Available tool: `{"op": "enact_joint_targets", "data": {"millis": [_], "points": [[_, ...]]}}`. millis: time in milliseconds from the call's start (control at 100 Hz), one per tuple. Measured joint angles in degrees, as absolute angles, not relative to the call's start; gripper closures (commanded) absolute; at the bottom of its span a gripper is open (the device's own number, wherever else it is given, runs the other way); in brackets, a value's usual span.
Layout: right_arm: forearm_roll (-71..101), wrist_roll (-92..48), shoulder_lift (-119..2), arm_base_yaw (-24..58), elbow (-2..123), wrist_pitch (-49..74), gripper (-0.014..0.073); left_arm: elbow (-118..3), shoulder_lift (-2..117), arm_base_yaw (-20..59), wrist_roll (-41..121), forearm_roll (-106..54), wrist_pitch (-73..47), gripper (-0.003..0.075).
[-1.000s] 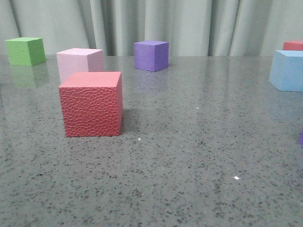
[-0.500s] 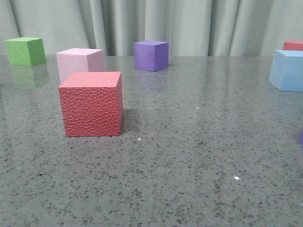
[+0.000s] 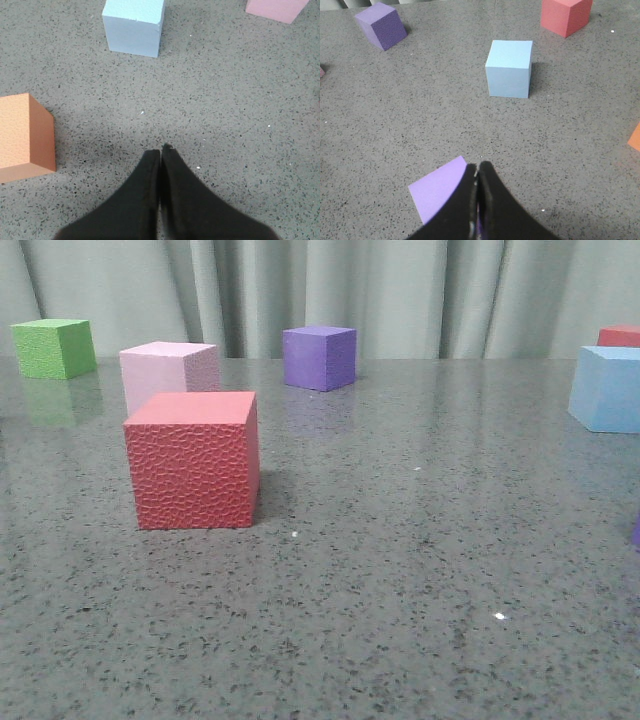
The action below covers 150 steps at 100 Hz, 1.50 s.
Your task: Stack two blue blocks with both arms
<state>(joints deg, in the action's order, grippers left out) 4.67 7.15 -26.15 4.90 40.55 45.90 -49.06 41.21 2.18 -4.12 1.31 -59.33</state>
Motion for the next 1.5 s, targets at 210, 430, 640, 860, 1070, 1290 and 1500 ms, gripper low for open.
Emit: {"op": "enact_joint_targets", "data": {"millis": [210,430,640,860,1070,1290,1500], "points": [[4.70,7.15,-26.15,4.90,40.55,45.90,0.0659,-49.06,41.21,2.18,-3.69,1.31,-59.45,0.0671],[4.70,7.15,-26.15,4.90,40.55,45.90,0.0498,-49.06,41.21,2.18,-2.63,1.26,-59.56,0.0252],[4.70,7.15,-26.15,4.90,40.55,45.90,-0.0010,-49.06,41.21,2.18,-2.63,1.18,-59.74,0.0014],[4.70,7.15,-26.15,4.90,40.55,46.11,-0.0045,-49.06,41.21,2.18,-2.63,1.18,-59.87,0.0038],[4.91,7.15,-26.15,4.90,40.55,45.85,-0.0045,-49.06,41.21,2.18,-2.63,1.18,-59.87,0.0038],[5.13,8.62,-27.07,4.90,40.91,44.06,-0.0045,-49.06,41.21,2.18,-2.63,1.18,-60.00,0.0038],[5.13,9.18,-35.73,4.90,45.28,44.06,-0.0045,-49.06,41.21,2.18,-2.63,1.18,-60.66,0.0038]]}}
